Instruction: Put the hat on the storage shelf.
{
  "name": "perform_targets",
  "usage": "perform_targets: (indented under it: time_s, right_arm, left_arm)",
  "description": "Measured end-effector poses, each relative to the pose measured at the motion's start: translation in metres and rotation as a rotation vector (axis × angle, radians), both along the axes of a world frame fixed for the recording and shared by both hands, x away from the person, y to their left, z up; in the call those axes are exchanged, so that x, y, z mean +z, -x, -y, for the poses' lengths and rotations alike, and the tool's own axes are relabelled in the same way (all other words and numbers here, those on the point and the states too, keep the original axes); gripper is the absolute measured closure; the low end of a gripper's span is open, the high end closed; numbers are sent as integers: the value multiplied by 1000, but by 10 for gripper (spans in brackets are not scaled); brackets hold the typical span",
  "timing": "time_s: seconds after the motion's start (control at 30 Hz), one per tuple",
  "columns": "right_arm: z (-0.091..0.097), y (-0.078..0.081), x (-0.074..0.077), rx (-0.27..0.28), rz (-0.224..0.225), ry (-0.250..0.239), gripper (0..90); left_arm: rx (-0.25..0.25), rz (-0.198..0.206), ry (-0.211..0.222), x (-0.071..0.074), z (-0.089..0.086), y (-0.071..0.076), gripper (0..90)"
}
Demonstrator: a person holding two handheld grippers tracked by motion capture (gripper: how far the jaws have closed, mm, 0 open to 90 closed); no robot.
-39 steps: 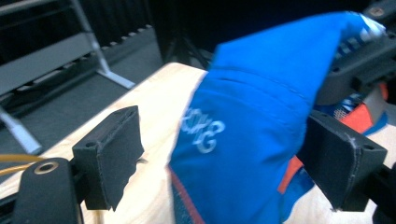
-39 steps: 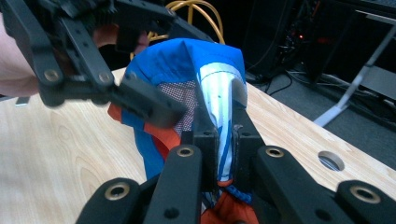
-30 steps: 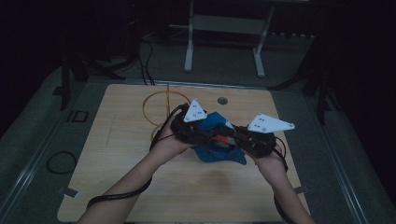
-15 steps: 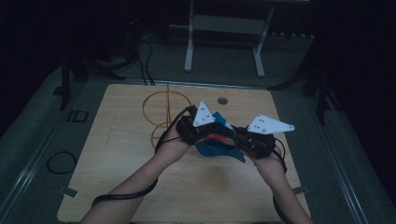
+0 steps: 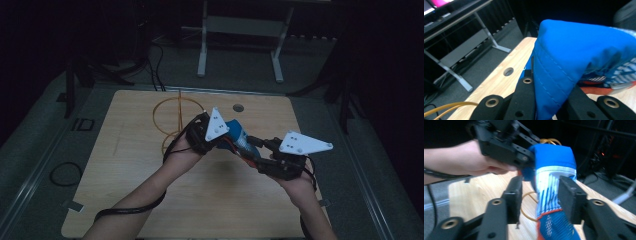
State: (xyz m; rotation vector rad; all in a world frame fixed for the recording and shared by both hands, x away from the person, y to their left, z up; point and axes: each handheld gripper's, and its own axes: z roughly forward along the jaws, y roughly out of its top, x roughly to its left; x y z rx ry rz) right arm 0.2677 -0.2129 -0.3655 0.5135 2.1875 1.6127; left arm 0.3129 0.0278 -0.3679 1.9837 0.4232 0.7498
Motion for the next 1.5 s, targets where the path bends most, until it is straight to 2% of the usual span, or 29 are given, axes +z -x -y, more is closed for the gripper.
perform_targets:
  time_s: [0.03, 0.07, 0.17, 0.2, 0.27, 0.3, 0.33, 0.37, 0.4, 0.43, 0.53, 0.6, 0.63, 0.7, 0.83, 1.0, 1.13, 1.27, 1.4, 1.47, 1.5]
  right_arm:
    - [1, 2, 1, 4, 1, 4, 481]
    - [2, 3, 1, 9, 10, 9, 457]
    - [8, 3, 2, 16, 9, 6, 400]
    - [10, 4, 2, 19, 7, 3, 399]
    - [14, 4, 3, 22, 10, -3, 427]
    - [16, 4, 4, 19, 14, 2, 432]
    - [18, 4, 4, 13, 23, 8, 450]
    - [20, 4, 5, 15, 25, 4, 472]
    - [22, 4, 5, 18, 20, 3, 509]
    - [22, 3, 4, 23, 15, 8, 526]
    - [20, 0, 1, 45, -3, 8, 525]
    - [18, 0, -1, 53, -7, 12, 524]
    - [15, 1, -2, 68, -6, 19, 517]
    - [10, 1, -5, 91, -4, 23, 503]
    - [2, 2, -8, 126, 2, 26, 483]
    - [-10, 3, -10, 165, 3, 21, 483]
    - [-20, 2, -10, 193, -5, 29, 481]
    - [-25, 2, -8, 213, -15, 9, 482]
    - [-25, 1, -7, 226, -20, -6, 535]
    - [-24, 1, -6, 228, -18, -2, 596]
    - [-24, 1, -6, 225, -15, -2, 661]
  left_arm:
    - [-6, 15, 6, 0, -3, 1, 900]
    - [-40, 16, 24, 1, -6, 2, 900]
    - [-90, 37, 39, 3, -15, 6, 900]
    - [-91, 51, 37, 3, -18, 7, 900]
    - [-151, 50, 60, 2, -27, 6, 900]
    - [-160, 67, 59, 1, -30, 6, 900]
    - [-191, 61, 70, 1, -35, 6, 900]
    - [-229, 66, 95, -1, -39, 6, 900]
    - [-236, 76, 102, -2, -42, 6, 900]
    - [-264, 69, 109, -2, -45, 6, 900]
    - [-333, 83, 136, -4, -52, 7, 900]
    - [-351, 94, 142, -5, -54, 8, 900]
    - [-397, 90, 160, -5, -58, 7, 900]
    - [-427, 95, 184, -6, -60, 7, 900]
    - [-528, 115, 251, -9, -69, 5, 900]
    - [-569, 136, 291, -10, -70, 9, 900]
    - [-607, 150, 276, -9, -65, 14, 900]
    - [-628, 159, 269, -8, -62, 17, 900]
    - [-632, 172, 264, -8, -58, 20, 900]
    - [-641, 175, 260, -7, -57, 21, 900]
    - [-642, 173, 259, -7, -57, 21, 900]
